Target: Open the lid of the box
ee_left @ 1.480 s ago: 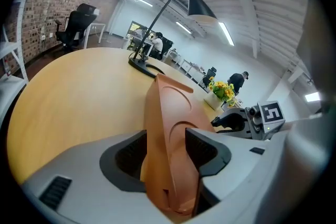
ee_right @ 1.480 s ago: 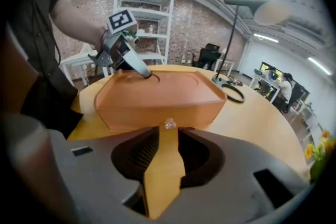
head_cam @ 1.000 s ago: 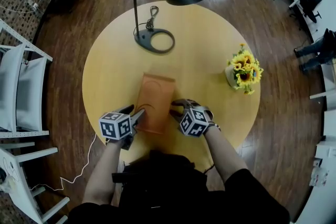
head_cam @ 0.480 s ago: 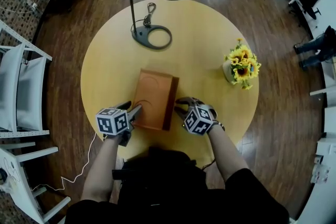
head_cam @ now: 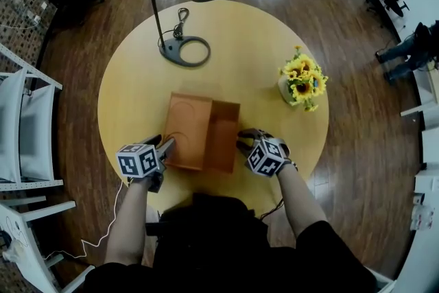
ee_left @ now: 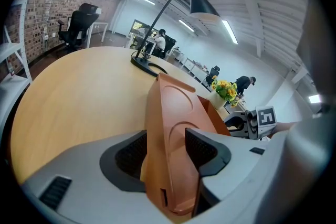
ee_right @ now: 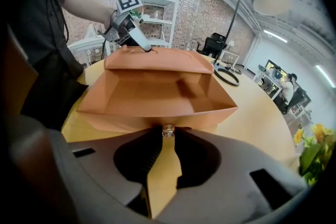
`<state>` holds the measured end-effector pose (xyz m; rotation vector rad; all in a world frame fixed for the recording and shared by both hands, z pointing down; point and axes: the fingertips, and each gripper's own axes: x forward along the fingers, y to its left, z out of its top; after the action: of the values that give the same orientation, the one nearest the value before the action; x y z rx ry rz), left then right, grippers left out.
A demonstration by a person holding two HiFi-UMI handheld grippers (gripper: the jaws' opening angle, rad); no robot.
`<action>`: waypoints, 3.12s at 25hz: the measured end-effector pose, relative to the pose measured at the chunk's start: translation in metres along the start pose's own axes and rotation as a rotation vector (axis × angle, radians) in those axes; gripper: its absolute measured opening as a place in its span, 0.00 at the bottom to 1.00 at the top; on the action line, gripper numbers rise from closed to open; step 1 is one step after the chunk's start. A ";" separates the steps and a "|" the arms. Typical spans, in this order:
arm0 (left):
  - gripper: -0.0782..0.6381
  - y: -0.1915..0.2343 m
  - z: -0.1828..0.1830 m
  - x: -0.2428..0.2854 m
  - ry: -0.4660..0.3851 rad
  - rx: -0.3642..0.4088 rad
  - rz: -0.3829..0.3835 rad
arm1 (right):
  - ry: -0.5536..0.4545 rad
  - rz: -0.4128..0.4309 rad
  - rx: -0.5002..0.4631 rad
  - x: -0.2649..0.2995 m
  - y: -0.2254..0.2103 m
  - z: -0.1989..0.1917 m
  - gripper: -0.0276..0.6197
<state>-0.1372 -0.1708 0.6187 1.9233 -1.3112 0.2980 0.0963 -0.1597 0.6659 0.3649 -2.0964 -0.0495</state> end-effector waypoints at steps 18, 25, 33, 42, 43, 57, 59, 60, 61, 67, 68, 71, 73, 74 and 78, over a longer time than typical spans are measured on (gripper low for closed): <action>0.41 0.000 -0.001 0.002 0.000 0.007 0.005 | 0.011 -0.048 0.104 -0.003 -0.003 -0.027 0.17; 0.41 0.003 0.001 0.005 -0.003 0.038 0.013 | -0.076 -0.171 0.246 -0.039 -0.020 -0.031 0.24; 0.40 -0.002 0.009 -0.002 -0.092 0.112 0.036 | -0.429 -0.370 0.524 -0.133 -0.023 0.021 0.24; 0.31 -0.064 0.070 -0.100 -0.451 0.196 -0.088 | -0.815 -0.413 0.707 -0.226 -0.006 0.059 0.24; 0.31 -0.074 0.074 -0.116 -0.495 0.208 -0.134 | -0.841 -0.407 0.724 -0.234 -0.003 0.061 0.24; 0.14 -0.069 0.065 -0.232 -0.765 0.266 -0.191 | -0.891 -0.515 0.747 -0.255 0.027 0.063 0.09; 0.14 -0.070 0.065 -0.230 -0.763 0.264 -0.200 | -0.902 -0.531 0.747 -0.257 0.026 0.065 0.05; 0.14 -0.071 0.066 -0.230 -0.765 0.266 -0.205 | -0.912 -0.538 0.748 -0.260 0.025 0.067 0.05; 0.14 -0.073 0.068 -0.230 -0.767 0.270 -0.210 | -0.923 -0.546 0.747 -0.262 0.023 0.069 0.05; 0.14 -0.083 0.073 -0.230 -0.769 0.291 -0.229 | -0.944 -0.588 0.731 -0.277 0.012 0.079 0.05; 0.14 -0.084 0.072 -0.231 -0.768 0.292 -0.229 | -0.945 -0.595 0.733 -0.279 0.011 0.080 0.05; 0.14 -0.086 0.071 -0.233 -0.774 0.290 -0.228 | -0.956 -0.611 0.753 -0.285 0.010 0.077 0.05; 0.14 -0.086 0.071 -0.234 -0.780 0.286 -0.225 | -0.967 -0.611 0.769 -0.287 0.009 0.075 0.05; 0.14 -0.086 0.071 -0.234 -0.782 0.284 -0.221 | -0.967 -0.612 0.772 -0.287 0.008 0.075 0.04; 0.14 -0.082 0.072 -0.233 -0.790 0.278 -0.205 | -0.955 -0.620 0.787 -0.281 0.003 0.070 0.04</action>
<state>-0.1850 -0.0472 0.3978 2.5198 -1.5861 -0.4586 0.1725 -0.0860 0.3960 1.7351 -2.7597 0.3025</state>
